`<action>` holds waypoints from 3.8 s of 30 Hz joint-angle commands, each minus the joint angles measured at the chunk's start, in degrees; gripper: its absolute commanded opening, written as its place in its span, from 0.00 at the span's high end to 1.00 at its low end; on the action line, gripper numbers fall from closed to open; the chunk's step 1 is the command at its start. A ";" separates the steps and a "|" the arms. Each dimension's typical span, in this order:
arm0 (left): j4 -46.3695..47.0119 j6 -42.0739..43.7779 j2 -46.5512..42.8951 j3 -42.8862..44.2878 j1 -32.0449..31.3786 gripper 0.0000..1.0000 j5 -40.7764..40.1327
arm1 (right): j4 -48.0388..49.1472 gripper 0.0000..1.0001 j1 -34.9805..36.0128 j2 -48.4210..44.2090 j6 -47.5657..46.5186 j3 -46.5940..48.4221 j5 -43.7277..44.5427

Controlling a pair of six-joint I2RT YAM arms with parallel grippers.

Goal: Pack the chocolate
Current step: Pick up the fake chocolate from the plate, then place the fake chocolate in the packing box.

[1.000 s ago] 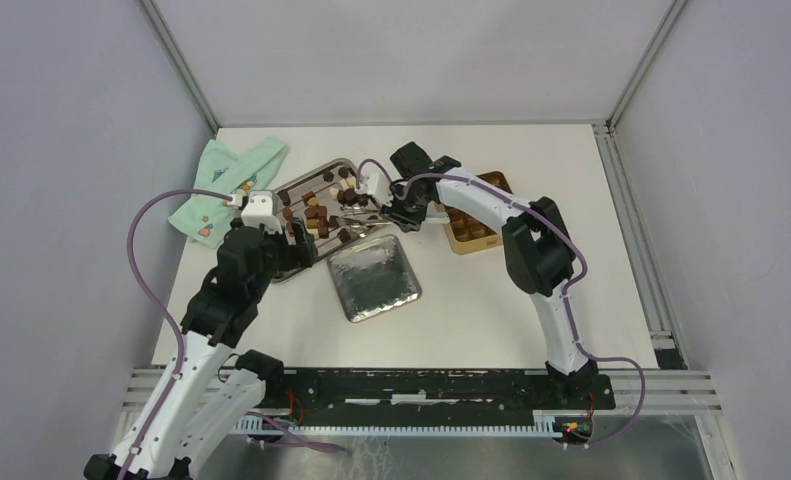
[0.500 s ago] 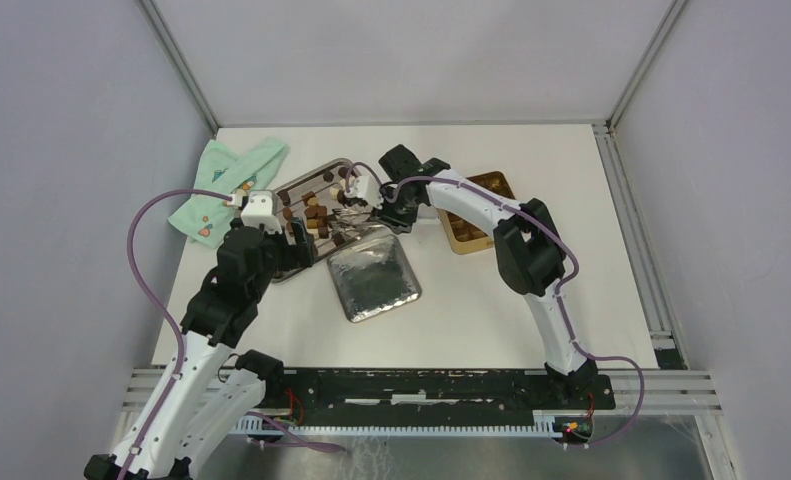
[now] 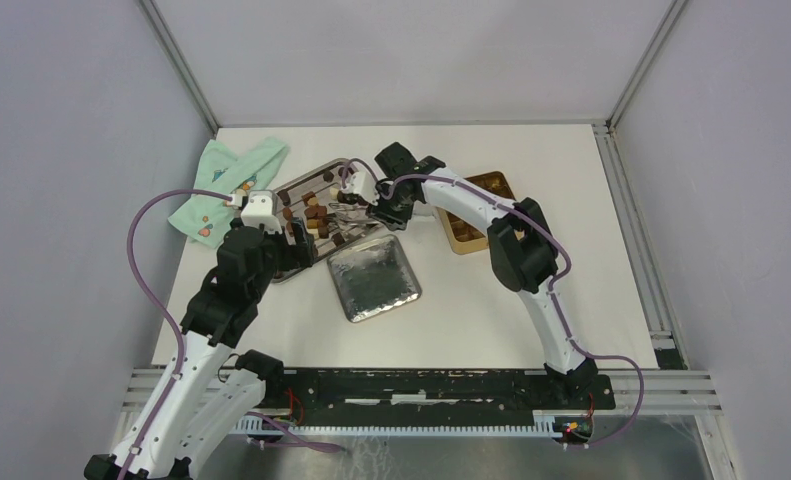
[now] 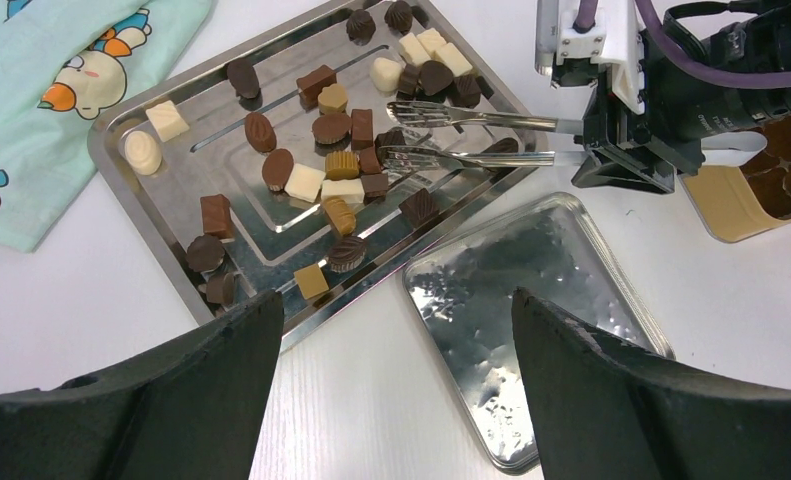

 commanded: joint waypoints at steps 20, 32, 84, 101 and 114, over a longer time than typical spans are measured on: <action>2.40 3.21 -0.81 -0.12 0.55 0.11 -0.08 | 2.38 0.86 0.59 -6.39 0.12 -1.90 -1.10; 2.54 3.29 -1.88 -0.28 0.51 0.11 -0.10 | 5.84 1.00 -2.98 -24.39 1.28 -17.64 -9.18; 2.56 3.31 -1.34 -0.37 0.54 0.11 1.76 | 18.45 0.88 -41.28 -41.21 6.80 -50.42 -8.15; 2.72 3.30 -1.07 -0.36 0.55 0.11 2.03 | 17.07 0.76 -41.28 -39.88 6.16 -49.82 -9.26; 2.74 3.33 -1.05 -0.32 0.59 0.11 2.20 | 17.15 0.62 -41.29 -39.88 6.42 -49.83 -10.62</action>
